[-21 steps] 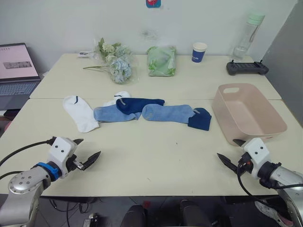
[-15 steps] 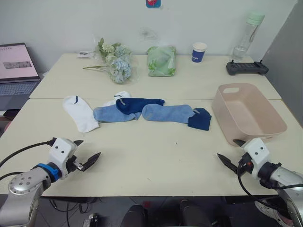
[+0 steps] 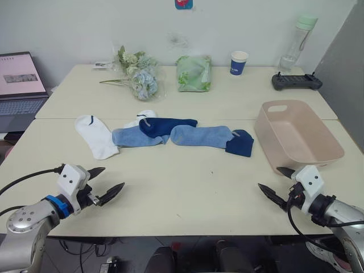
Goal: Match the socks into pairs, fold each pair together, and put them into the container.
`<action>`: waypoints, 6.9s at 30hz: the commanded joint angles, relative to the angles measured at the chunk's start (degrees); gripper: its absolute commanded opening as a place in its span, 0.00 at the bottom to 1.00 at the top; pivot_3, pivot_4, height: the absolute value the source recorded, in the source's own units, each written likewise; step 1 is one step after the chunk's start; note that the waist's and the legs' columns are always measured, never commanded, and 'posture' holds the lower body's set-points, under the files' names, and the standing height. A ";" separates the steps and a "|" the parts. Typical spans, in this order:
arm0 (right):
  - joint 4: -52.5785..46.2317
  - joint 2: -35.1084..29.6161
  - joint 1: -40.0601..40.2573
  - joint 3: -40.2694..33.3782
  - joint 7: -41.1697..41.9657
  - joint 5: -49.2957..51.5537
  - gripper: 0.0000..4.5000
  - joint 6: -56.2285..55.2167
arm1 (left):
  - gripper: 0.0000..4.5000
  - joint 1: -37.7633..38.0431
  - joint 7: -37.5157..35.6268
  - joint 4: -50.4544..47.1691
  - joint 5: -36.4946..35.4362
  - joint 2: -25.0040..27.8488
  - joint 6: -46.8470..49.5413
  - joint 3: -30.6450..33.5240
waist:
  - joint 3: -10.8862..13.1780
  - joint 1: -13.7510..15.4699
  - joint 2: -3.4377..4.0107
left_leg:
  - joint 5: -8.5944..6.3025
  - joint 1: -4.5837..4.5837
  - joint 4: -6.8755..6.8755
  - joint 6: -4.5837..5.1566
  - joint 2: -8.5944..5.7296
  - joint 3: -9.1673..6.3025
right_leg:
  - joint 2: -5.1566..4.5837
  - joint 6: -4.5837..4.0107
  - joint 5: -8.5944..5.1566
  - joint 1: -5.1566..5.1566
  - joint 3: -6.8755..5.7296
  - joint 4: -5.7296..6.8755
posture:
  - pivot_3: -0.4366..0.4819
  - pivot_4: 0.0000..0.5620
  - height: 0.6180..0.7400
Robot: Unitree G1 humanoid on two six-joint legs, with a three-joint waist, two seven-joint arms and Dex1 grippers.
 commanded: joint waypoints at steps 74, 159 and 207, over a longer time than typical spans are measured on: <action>-21.89 2.49 -7.18 6.00 -9.76 4.49 0.99 16.56 | 1.00 -57.28 7.48 42.59 25.12 -20.83 -7.19 -38.06 | 0.05 0.30 -0.11 | 0.03 -0.24 0.24 0.01 -0.20 -0.07 | 0.27 0.04 0.02 -0.04 -0.11 0.04 | 0.48 0.27 1.00; -20.72 -10.60 -13.40 20.21 -0.11 -0.60 1.00 13.22 | 0.82 -22.46 -21.18 7.52 16.13 9.82 -26.68 -25.29 | 0.30 0.13 0.06 | 0.02 -0.40 0.61 0.09 -0.05 -0.01 | 0.14 0.19 0.12 -0.08 -0.01 -0.03 | 0.48 0.27 1.00; 0.93 -2.01 -32.21 35.14 17.67 -15.26 0.01 3.99 | 0.00 -27.48 -25.88 5.37 15.62 12.61 -23.18 -30.86 | 0.37 -0.10 0.04 | 0.02 -0.36 0.71 0.11 -0.04 -0.02 | 0.31 0.16 0.16 -0.09 -0.06 0.12 | 0.48 0.27 1.00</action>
